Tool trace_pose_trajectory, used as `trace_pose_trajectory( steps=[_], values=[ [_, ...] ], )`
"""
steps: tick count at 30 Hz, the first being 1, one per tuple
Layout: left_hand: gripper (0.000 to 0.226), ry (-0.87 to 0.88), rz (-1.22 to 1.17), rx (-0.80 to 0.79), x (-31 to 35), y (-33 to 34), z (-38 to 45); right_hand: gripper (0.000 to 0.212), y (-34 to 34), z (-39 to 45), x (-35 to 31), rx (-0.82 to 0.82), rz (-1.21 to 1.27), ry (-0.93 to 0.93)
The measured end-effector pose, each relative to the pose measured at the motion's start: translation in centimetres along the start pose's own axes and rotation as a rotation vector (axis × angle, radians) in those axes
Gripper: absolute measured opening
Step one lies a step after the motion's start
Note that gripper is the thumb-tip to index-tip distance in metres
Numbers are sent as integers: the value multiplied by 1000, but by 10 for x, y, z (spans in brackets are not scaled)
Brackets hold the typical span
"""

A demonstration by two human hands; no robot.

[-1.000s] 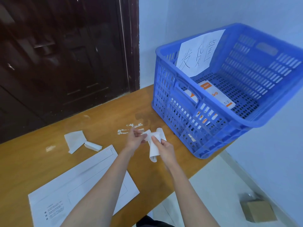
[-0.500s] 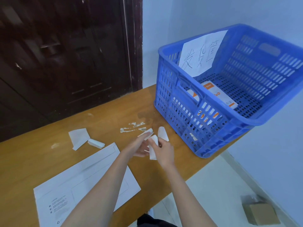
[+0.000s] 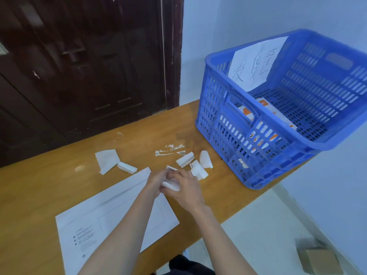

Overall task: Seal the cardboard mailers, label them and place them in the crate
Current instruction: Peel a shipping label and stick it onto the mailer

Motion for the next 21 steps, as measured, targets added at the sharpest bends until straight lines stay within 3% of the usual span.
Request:
trace_pose_trajectory(
  steps=[4,7,9,11,13,16,19,21],
  values=[
    [23,21,-37,152,-20,-34,-4,55,19,4,-22,-121,-17,-35],
    [25,24,-75,245,-40,-61,-12,57,38,9,-39,-308,-81,-70],
    [26,33,-94,343,-54,-82,-17,52,51,10,-51,-424,49,-88],
    [22,52,-191,383,-67,-98,-25,36,59,11,-59,-404,488,14],
    [18,52,-259,404,-78,-110,-34,23,64,16,-57,-262,778,212],
    [20,63,-339,426,-93,-124,-43,27,78,22,-51,-259,720,416],
    [21,65,-351,429,-104,-131,-51,11,98,23,-60,-358,777,463],
    [22,81,-351,436,-109,-133,-56,12,110,22,-60,-318,760,483]
  ],
)
Point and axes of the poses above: each hand's wrist, its own z-axis towards the middle knuckle, its own y-axis out of the palm, x = y × z, the point moved 4 cm from there along z, towards the middle knuckle, and after that the axes turned 11 degrees about -x, right-handed, at the moved point
